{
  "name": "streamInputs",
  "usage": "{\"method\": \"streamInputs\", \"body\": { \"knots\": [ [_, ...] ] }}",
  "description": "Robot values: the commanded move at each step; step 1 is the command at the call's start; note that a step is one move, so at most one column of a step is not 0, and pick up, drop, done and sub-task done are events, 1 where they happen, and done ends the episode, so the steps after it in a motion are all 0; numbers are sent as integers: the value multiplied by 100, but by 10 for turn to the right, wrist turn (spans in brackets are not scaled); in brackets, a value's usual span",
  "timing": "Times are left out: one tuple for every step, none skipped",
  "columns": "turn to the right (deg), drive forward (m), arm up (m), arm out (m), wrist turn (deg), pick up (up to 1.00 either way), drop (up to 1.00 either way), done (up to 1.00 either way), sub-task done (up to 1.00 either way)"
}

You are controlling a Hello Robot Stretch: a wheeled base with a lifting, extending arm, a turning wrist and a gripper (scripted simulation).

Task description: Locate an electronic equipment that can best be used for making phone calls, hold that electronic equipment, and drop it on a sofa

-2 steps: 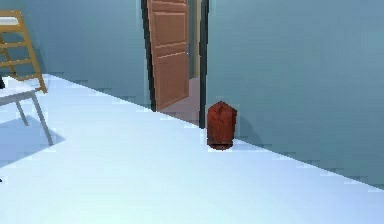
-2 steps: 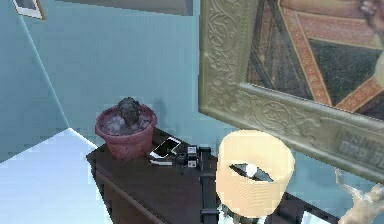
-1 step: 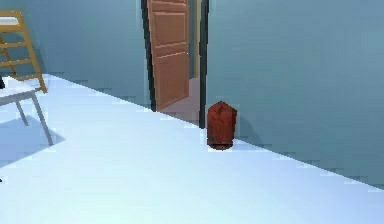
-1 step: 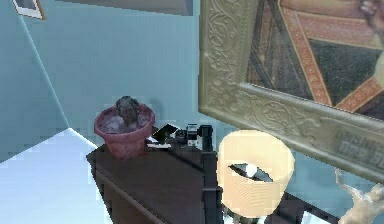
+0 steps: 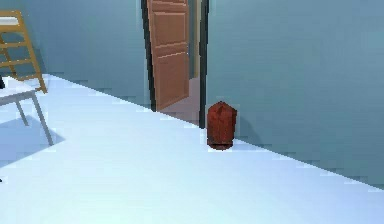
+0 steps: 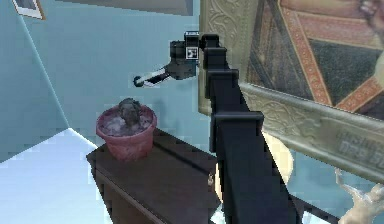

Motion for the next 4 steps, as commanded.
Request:
{"method": "streamInputs", "body": {
  "knots": [
    [0, 0, 0, 0, -450, 0, 0, 0, 0],
    [0, 0, 0, 0, -450, 0, 0, 0, 0],
    [0, 0, 0, 0, -30, 0, 0, 0, 0],
    [0, 0, 0, -42, 0, 0, 0, 0, 0]
  ]
}}
